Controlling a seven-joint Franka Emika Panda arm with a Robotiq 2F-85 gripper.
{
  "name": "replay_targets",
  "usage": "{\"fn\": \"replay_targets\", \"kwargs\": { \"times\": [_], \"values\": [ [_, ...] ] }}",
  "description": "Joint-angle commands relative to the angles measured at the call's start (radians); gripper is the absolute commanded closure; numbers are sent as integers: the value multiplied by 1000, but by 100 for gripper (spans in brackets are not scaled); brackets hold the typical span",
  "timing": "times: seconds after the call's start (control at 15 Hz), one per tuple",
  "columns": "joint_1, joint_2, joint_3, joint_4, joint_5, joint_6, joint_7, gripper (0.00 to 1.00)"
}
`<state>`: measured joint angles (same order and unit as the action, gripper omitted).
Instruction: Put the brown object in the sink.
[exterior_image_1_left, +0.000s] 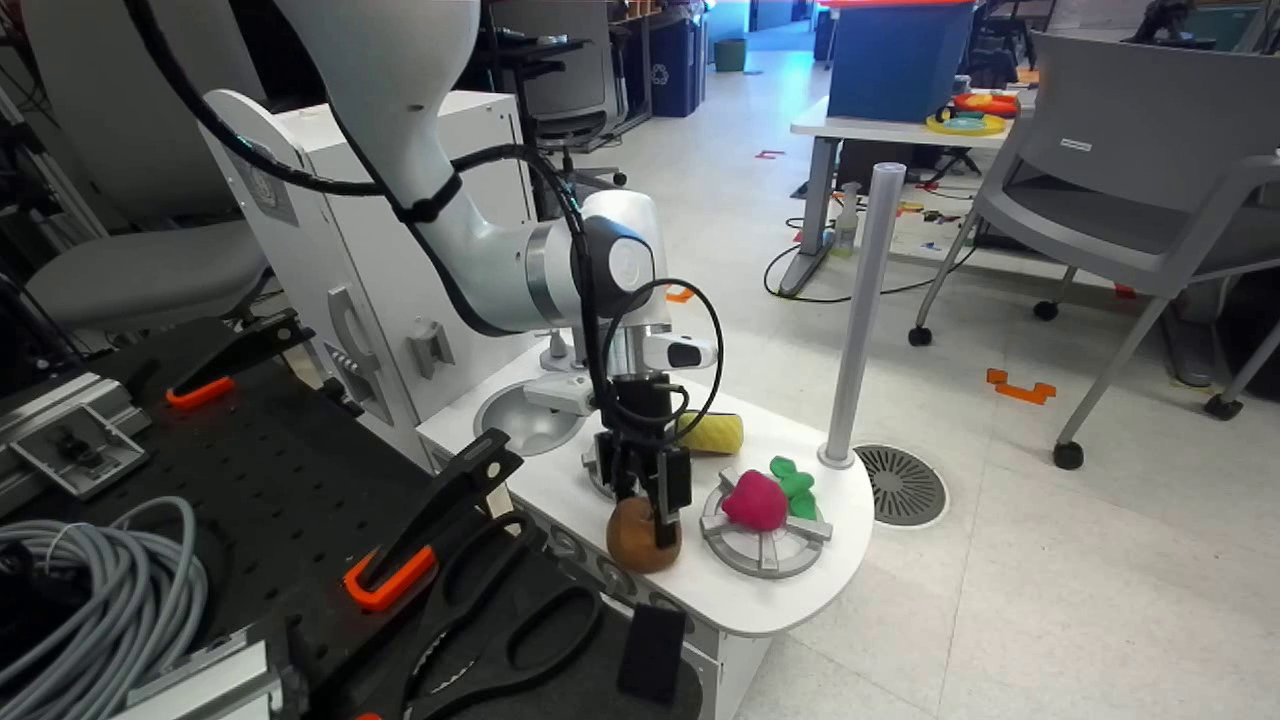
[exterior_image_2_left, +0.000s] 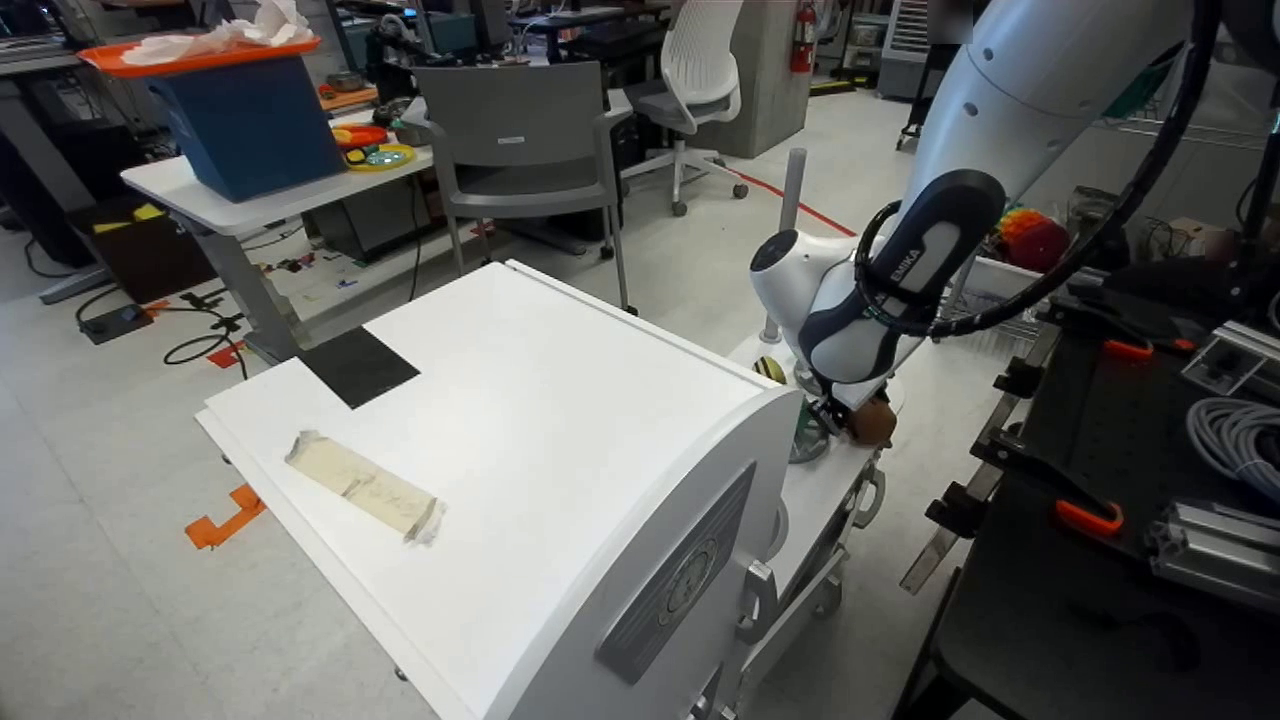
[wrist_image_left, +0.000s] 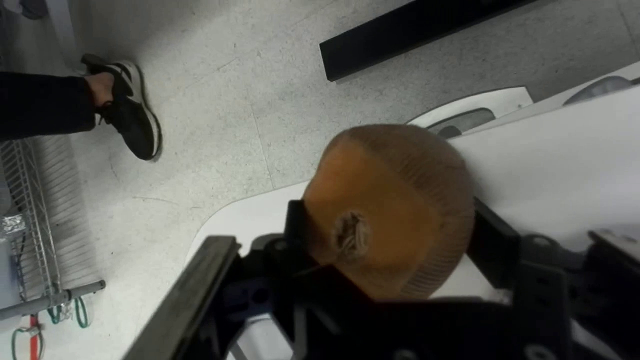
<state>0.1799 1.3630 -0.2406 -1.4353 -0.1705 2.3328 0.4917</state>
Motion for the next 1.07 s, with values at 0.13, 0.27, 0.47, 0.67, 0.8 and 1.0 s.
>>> {"fn": "replay_targets", "kwargs": {
  "times": [0.13,0.27,0.47,0.67,0.8,1.0],
  "values": [
    [-19,8,19,95,44,-87,-16,69],
    [-34,-50,44,48,60,-91,-61,81],
    [-40,-156,88,-70,72,-37,-127,97],
    [-66,-287,163,-208,98,20,-232,94],
    [-93,-351,217,-257,127,-12,-301,94],
    [-105,-378,260,-270,155,-10,-350,94]
  ]
}}
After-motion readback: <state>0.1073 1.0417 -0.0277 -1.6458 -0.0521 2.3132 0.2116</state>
